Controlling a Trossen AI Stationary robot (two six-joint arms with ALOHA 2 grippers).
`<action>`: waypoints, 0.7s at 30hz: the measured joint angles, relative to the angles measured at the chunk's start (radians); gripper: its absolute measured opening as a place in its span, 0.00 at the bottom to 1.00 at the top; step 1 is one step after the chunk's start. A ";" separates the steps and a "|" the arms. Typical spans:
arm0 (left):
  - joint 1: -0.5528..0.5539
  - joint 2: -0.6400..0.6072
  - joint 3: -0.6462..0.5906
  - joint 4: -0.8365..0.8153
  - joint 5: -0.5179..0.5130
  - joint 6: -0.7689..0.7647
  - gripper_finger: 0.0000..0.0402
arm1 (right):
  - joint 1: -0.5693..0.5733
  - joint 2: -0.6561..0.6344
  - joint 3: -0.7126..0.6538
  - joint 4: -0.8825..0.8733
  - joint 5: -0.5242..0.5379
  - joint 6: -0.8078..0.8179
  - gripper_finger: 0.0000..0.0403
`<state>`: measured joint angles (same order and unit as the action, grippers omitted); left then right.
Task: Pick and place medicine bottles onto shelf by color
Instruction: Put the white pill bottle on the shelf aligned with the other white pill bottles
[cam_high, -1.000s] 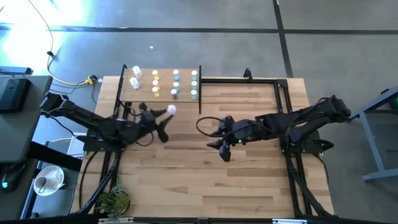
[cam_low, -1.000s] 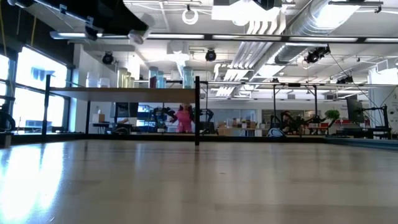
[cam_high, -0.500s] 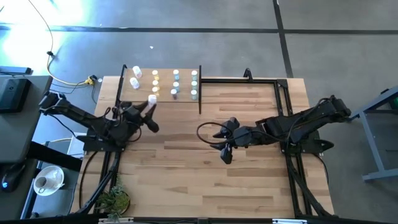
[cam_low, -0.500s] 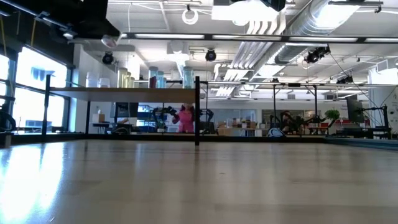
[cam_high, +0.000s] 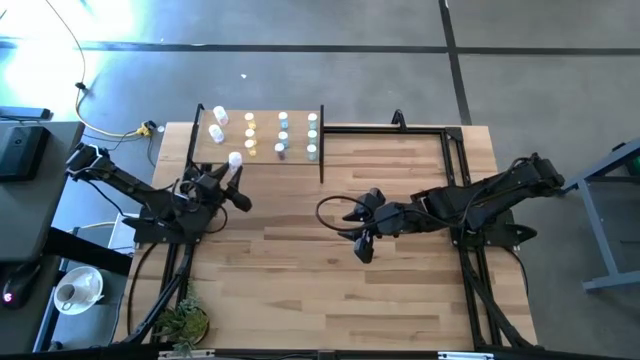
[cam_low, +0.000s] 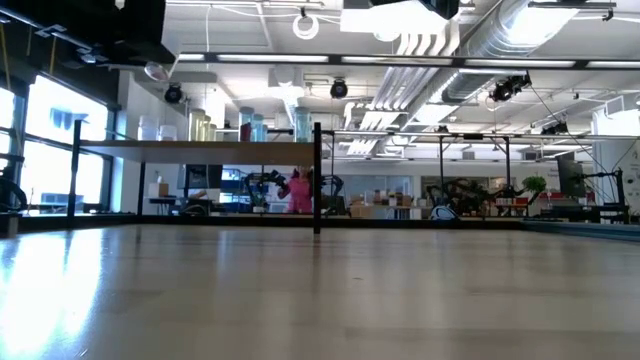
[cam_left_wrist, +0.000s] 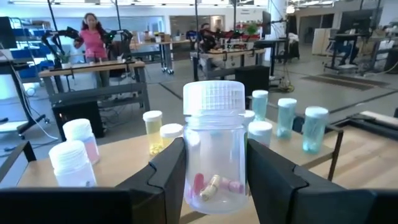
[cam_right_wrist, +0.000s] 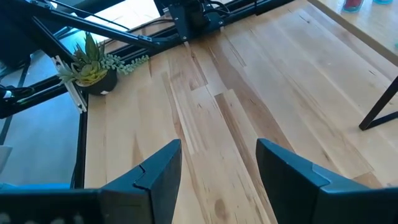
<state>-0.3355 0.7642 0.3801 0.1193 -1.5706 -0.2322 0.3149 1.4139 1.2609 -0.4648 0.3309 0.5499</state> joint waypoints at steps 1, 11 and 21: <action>0.005 -0.002 0.000 -0.022 0.001 -0.012 0.33 | 0.000 0.000 0.000 0.000 0.000 0.000 0.49; 0.135 -0.096 0.000 -0.173 0.000 -0.079 0.33 | 0.000 0.000 0.000 -0.014 0.000 0.000 0.49; 0.255 -0.204 0.000 -0.282 0.000 -0.148 0.33 | 0.000 0.000 0.000 -0.018 0.022 0.000 0.49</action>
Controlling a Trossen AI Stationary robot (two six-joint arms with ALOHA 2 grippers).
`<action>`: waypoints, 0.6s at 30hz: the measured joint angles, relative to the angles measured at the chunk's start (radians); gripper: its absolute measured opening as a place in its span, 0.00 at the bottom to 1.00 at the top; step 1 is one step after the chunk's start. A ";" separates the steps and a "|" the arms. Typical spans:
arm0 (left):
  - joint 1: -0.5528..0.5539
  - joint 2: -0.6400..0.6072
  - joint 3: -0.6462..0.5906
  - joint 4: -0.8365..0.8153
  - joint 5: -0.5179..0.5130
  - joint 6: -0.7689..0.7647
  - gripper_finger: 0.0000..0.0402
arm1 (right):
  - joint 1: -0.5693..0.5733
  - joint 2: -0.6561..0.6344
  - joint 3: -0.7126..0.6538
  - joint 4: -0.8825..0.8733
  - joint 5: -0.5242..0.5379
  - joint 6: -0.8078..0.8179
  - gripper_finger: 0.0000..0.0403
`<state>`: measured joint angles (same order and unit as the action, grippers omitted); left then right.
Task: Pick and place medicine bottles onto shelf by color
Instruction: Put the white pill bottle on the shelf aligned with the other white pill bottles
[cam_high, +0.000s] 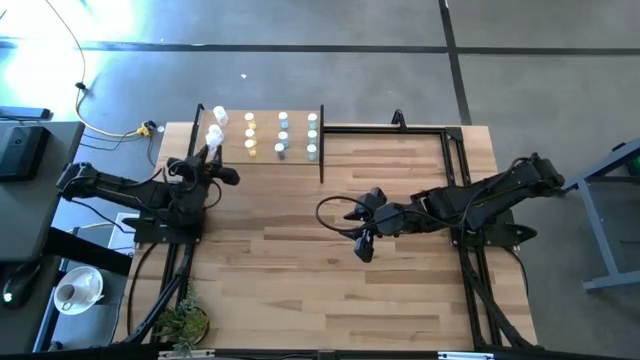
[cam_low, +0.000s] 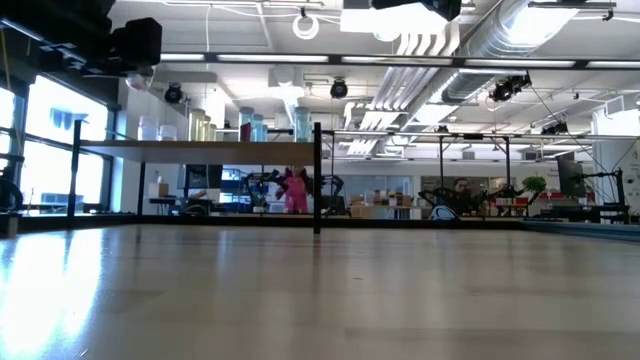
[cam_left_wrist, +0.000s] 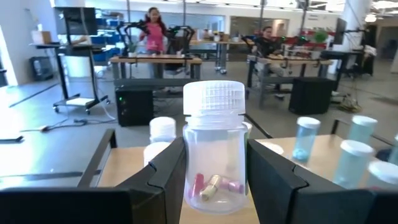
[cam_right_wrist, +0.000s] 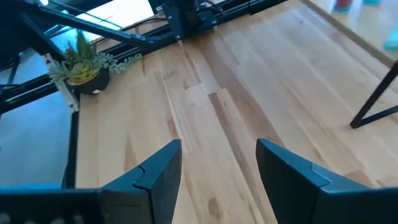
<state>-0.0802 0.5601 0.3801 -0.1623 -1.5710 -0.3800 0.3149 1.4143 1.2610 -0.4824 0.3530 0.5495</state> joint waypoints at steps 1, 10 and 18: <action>0.007 0.000 0.000 -0.029 0.000 -0.029 0.33 | 0.000 0.000 0.000 0.000 0.014 0.000 0.49; 0.046 0.018 0.000 -0.349 0.001 -0.417 0.33 | 0.000 0.000 0.000 0.000 0.025 0.000 0.49; 0.051 0.039 0.000 -0.448 0.001 -0.520 0.33 | 0.000 0.000 0.000 0.000 0.025 0.000 0.49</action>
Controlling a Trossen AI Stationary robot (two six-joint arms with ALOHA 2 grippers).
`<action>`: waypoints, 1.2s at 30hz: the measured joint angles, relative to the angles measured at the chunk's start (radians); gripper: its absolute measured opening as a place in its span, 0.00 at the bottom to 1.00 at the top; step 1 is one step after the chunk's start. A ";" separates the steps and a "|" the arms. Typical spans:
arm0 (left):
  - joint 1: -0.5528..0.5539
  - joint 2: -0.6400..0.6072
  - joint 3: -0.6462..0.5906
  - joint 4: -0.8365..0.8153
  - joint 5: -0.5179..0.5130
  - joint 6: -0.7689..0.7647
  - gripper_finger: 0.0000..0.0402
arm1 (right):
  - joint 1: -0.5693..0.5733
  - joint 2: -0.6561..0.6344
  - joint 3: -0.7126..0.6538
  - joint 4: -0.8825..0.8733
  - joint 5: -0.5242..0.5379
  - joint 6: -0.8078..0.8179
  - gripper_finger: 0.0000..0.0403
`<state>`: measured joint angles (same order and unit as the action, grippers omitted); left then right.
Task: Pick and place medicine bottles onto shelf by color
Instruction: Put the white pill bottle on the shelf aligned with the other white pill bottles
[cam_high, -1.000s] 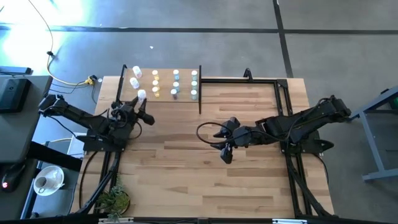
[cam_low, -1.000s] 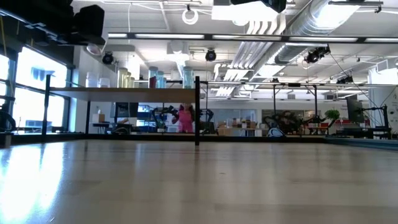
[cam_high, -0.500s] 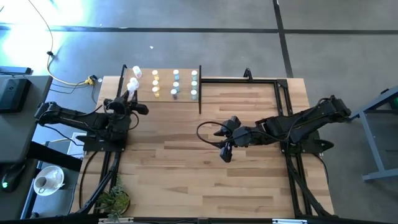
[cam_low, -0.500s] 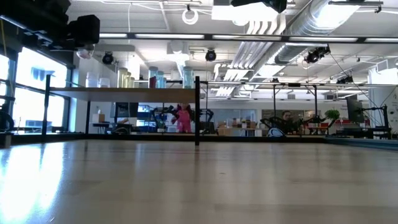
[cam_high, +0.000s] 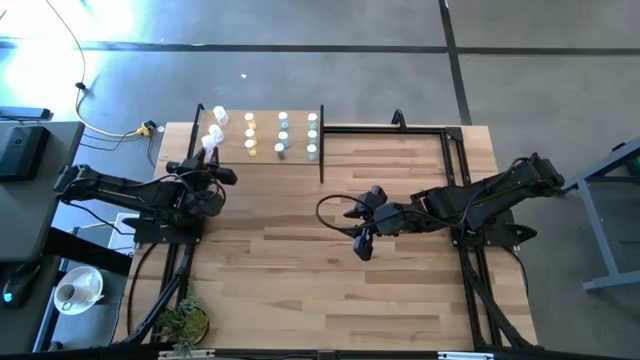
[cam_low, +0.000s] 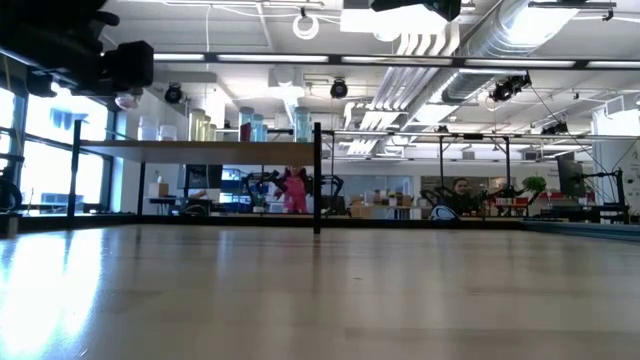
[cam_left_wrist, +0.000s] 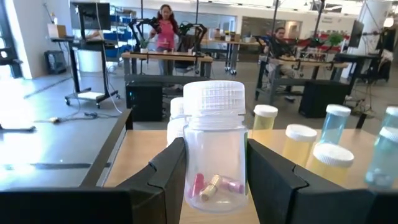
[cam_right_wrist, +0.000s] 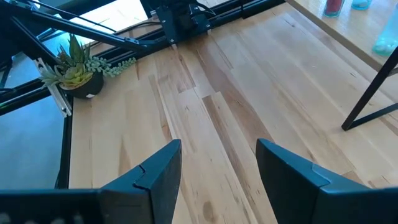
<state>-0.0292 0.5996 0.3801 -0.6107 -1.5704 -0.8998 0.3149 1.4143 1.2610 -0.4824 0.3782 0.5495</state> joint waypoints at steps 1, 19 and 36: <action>0.000 0.001 0.000 0.001 0.000 0.014 0.33 | 0.000 0.000 0.000 0.000 0.000 0.000 0.49; -0.098 -0.025 0.000 0.261 0.251 0.527 0.33 | -0.070 0.000 0.000 0.096 0.004 -0.130 0.49; -0.104 -0.260 0.001 0.554 0.584 0.953 0.33 | -0.136 0.000 0.000 0.401 -0.093 -0.531 0.49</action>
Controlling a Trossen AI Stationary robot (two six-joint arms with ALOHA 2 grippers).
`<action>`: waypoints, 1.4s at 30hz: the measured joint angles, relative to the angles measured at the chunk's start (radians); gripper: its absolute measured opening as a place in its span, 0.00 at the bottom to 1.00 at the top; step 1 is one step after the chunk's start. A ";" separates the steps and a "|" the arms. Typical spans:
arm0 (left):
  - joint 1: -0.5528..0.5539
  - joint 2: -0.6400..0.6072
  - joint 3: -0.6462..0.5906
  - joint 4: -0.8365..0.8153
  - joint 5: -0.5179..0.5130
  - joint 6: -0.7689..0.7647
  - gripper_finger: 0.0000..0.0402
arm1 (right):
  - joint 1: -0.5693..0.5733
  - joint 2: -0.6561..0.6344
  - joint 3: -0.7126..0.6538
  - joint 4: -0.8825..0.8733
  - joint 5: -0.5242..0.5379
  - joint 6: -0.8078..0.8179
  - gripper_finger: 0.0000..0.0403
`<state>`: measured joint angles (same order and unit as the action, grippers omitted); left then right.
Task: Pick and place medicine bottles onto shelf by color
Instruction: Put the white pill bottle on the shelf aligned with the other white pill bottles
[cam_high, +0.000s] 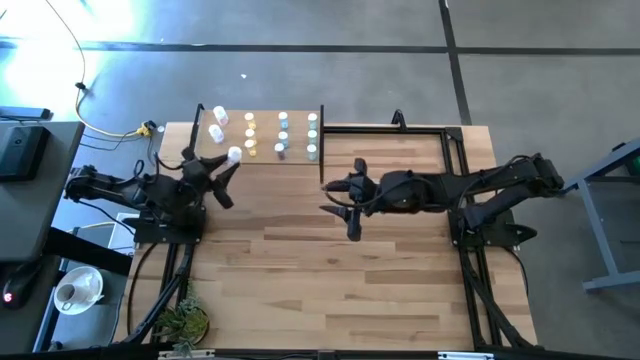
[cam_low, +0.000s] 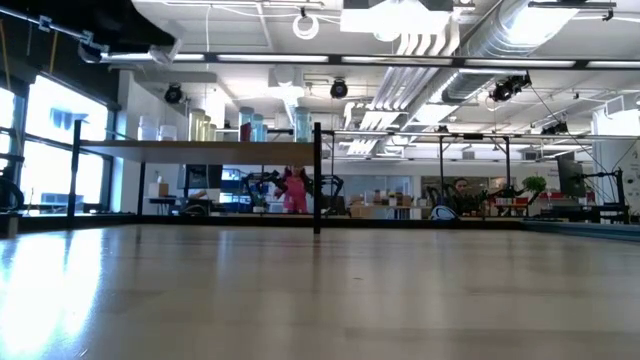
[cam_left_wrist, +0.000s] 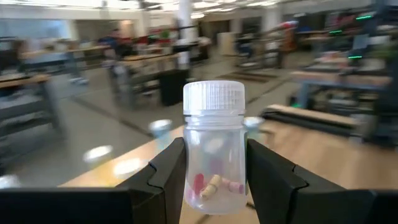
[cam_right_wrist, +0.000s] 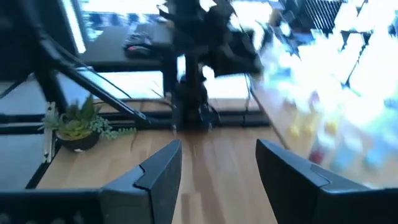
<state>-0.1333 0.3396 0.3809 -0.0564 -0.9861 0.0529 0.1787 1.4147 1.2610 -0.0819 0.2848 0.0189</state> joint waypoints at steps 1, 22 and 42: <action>0.000 -0.008 0.000 -0.001 0.040 0.003 0.33 | -0.004 0.000 0.000 0.023 -0.025 -0.043 0.49; 0.001 -0.013 0.000 -0.112 0.429 0.037 0.33 | -0.088 0.269 0.001 0.409 -0.077 -0.238 0.49; 0.002 -0.013 0.000 -0.156 0.665 -0.059 0.33 | -0.041 0.304 0.001 0.357 -0.078 -0.105 0.49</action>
<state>-0.1314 0.3271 0.3813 -0.2128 -0.3211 -0.0061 0.1373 1.7184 1.2617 0.2748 0.2070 -0.0864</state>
